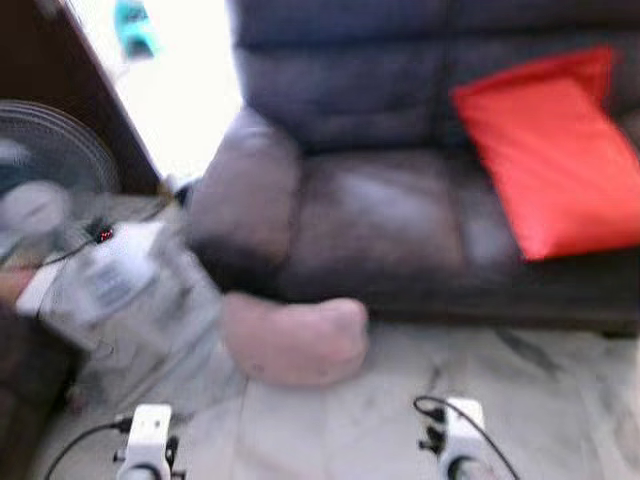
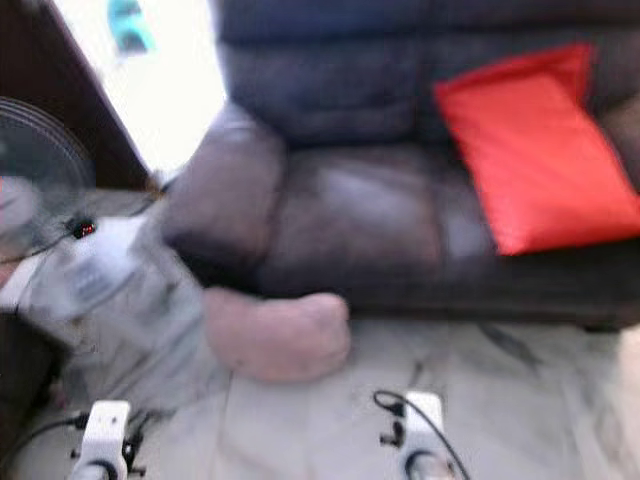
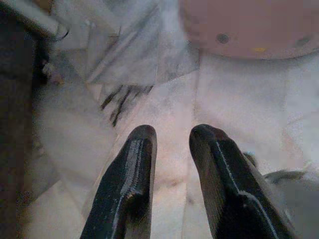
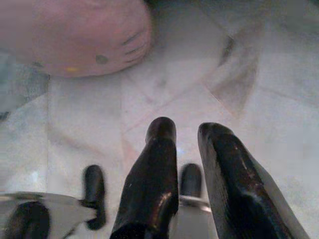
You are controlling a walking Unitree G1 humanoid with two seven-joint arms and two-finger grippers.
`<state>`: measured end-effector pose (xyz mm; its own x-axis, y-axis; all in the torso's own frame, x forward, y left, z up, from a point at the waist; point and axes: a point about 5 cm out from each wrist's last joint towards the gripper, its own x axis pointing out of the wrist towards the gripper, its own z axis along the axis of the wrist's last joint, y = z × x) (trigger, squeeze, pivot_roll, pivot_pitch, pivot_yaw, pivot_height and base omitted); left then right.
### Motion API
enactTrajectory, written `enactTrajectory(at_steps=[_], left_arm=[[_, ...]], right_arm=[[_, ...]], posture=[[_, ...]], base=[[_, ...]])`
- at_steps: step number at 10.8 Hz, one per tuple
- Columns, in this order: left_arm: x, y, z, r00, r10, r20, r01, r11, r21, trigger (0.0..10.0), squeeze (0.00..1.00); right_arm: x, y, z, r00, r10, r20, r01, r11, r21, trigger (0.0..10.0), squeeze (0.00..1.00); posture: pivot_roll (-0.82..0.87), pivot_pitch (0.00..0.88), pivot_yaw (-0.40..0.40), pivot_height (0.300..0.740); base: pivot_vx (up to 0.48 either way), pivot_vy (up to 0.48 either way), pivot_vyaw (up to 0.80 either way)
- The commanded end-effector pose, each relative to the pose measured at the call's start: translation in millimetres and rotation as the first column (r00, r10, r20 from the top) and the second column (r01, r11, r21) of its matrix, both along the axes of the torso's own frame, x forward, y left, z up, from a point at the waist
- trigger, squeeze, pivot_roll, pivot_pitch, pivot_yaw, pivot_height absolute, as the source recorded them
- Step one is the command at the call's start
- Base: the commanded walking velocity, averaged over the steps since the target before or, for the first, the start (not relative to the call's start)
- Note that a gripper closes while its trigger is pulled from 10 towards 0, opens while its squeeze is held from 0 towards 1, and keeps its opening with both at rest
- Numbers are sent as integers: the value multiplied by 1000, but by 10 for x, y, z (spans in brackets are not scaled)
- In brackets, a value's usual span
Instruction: Move the pillow to the sofa from floor
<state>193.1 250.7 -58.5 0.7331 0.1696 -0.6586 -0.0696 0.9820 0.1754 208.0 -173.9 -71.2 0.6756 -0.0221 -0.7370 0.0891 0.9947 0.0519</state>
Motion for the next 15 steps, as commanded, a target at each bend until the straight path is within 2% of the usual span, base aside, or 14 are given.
enactTrajectory(at_steps=[1,4,6,9,13,15], left_arm=[[-44,36,-16,1000,-9,-23,9,1000,14,10000,0],[-96,116,-18,999,-10,-42,11,1000,23,10000,0],[-81,119,-12,999,-14,-43,15,1000,23,10000,0],[-39,28,-19,1000,9,-21,-8,1000,7,10000,0],[63,-199,-21,998,50,36,-48,998,-36,10000,0],[127,-293,-11,998,44,44,-42,998,-56,10000,0]], right_arm=[[-48,19,-27,1000,-10,-10,10,1000,8,10000,0],[-53,40,-32,1000,-11,-10,12,1000,12,10000,0],[-24,51,-15,1000,-11,1,11,1000,17,10000,0],[21,37,11,1000,21,12,-22,1000,10,10000,0],[113,-12,70,995,93,29,-93,996,-18,10000,0],[141,-52,90,995,96,32,-95,995,-29,10000,0]], posture=[[64,114,137,740],[67,116,143,740],[89,140,130,740],[108,140,80,740],[98,139,-24,740],[104,136,-34,740]], base=[[0,368,0],[0,365,0],[0,354,0],[0,354,0],[0,0,0],[0,0,0]])
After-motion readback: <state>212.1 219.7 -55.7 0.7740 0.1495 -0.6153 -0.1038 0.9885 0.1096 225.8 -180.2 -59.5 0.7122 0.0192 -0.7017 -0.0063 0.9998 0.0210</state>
